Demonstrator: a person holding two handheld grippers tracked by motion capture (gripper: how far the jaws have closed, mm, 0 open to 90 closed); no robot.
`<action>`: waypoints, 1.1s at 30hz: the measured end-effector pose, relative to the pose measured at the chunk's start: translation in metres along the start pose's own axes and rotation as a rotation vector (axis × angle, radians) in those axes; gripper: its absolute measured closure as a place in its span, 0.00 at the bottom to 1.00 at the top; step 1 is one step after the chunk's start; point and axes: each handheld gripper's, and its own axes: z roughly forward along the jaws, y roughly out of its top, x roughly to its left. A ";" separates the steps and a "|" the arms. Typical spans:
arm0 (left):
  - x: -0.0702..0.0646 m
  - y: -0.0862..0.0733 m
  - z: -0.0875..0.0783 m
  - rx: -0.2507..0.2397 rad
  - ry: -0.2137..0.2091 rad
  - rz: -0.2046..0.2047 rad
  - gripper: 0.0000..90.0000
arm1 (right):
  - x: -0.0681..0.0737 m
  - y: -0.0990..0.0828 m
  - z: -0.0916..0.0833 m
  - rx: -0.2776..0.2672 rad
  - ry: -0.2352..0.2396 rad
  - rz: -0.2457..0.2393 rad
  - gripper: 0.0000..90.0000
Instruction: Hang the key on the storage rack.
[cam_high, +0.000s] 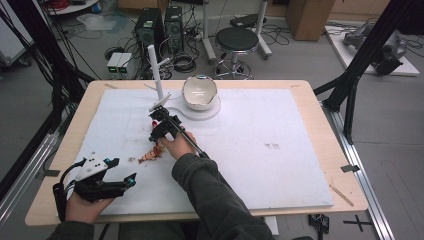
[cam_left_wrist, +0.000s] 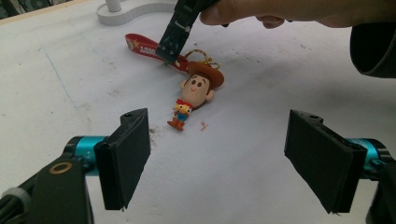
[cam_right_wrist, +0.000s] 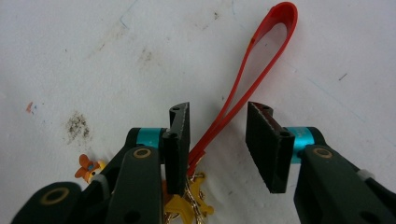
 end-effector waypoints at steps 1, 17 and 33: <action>0.000 0.000 0.000 0.000 0.001 0.000 0.25 | 0.000 0.000 0.001 -0.001 0.006 0.005 0.70; 0.000 0.000 0.000 -0.001 -0.001 0.006 0.25 | -0.004 0.000 0.000 0.018 -0.002 0.065 0.74; 0.000 0.001 0.000 -0.003 -0.003 0.004 0.25 | -0.001 0.001 0.005 0.039 -0.025 0.055 0.83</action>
